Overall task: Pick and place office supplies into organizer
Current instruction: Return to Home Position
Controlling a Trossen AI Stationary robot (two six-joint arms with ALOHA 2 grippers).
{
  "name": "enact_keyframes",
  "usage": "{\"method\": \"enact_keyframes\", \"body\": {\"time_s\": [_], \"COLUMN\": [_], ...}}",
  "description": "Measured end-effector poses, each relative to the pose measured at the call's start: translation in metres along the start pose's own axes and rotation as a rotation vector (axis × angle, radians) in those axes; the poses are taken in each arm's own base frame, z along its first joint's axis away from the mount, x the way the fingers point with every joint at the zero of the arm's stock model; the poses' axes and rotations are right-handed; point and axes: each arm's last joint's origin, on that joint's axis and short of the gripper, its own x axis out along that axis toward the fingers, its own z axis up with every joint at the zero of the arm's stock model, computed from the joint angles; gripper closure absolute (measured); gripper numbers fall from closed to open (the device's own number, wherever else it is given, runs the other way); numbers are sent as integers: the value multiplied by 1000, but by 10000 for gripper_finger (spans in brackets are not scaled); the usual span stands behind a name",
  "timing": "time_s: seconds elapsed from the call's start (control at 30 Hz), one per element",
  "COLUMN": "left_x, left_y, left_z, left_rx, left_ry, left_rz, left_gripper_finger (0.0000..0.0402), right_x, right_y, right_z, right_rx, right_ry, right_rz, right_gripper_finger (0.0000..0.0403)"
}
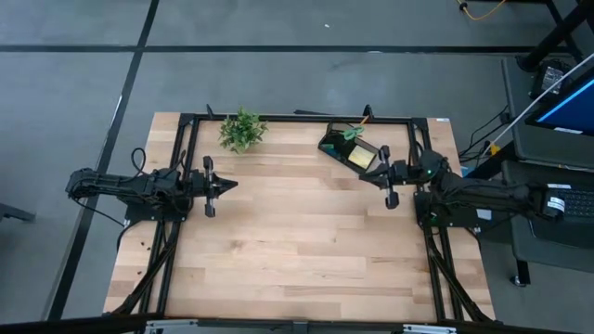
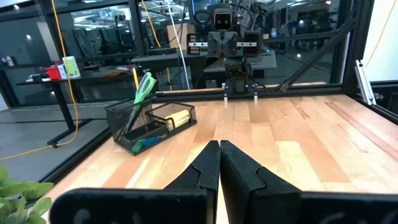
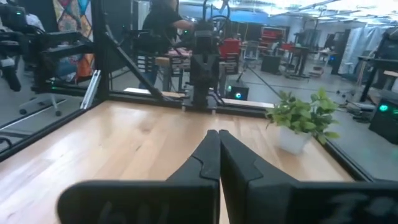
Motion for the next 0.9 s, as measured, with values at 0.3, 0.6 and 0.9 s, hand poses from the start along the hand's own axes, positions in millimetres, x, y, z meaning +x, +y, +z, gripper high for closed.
{"method": "enact_keyframes", "body": {"time_s": [0.3, 0.6, 0.9], "left_x": [0, 0, 0], "left_y": [0, 0, 0], "left_z": [0, 0, 0], "left_rx": [0, 0, 0], "left_ry": [0, 0, 0], "left_rz": [0, 0, 0], "left_gripper_finger": [391, 395, 392], "right_x": [-7, -10, -10], "right_y": [4, 8, 7], "right_z": [-13, -22, -20], "right_rx": [5, 75, 173], "right_ry": [17, 40, 28], "right_rz": [21, 61, 59], "right_gripper_finger": [398, 398, 398]}}
